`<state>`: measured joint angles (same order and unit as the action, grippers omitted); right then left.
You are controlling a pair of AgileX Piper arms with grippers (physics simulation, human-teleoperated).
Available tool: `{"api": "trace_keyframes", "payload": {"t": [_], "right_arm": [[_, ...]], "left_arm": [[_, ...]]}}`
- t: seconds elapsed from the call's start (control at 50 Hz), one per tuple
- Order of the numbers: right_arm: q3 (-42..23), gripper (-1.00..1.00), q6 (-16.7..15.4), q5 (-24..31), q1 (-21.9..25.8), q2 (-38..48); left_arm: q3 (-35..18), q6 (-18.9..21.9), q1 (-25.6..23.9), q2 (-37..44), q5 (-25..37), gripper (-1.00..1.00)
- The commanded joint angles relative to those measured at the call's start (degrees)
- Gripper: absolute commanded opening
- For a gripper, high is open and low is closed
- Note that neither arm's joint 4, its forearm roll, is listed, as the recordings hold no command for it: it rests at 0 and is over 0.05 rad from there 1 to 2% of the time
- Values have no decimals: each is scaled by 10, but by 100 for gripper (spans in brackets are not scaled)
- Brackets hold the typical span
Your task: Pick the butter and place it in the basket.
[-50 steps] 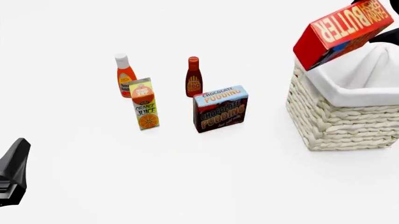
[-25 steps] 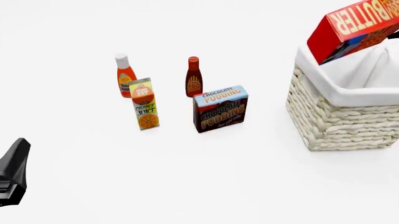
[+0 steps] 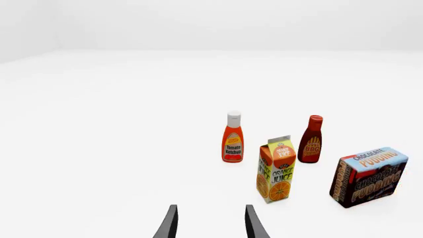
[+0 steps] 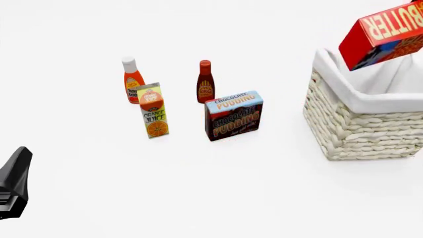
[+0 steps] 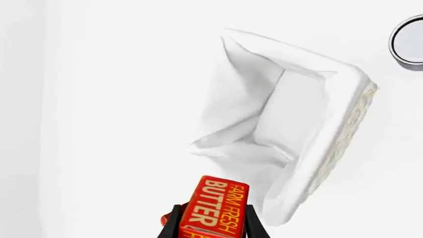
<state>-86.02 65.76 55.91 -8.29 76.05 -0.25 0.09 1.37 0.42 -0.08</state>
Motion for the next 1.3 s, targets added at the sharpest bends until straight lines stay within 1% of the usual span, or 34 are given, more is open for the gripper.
{"api": "trace_keyframes", "payload": {"t": [0.02, 0.14, 0.64, 1.06, 1.3], "right_arm": [[-11, -100, 15, -10, -22, 12], [-19, -100, 18, -14, -29, 29], [-5, -100, 2, -51, -78, 62], [-9, -100, -15, -71, -98, 87], [-4, -100, -17, -82, -111, 95]], "left_arm": [[0, 0, 0, 0, 0, 100], [0, 0, 0, 0, 0, 100], [0, 0, 0, 0, 0, 100], [0, 0, 0, 0, 0, 100], [0, 0, 0, 0, 0, 100]]}}
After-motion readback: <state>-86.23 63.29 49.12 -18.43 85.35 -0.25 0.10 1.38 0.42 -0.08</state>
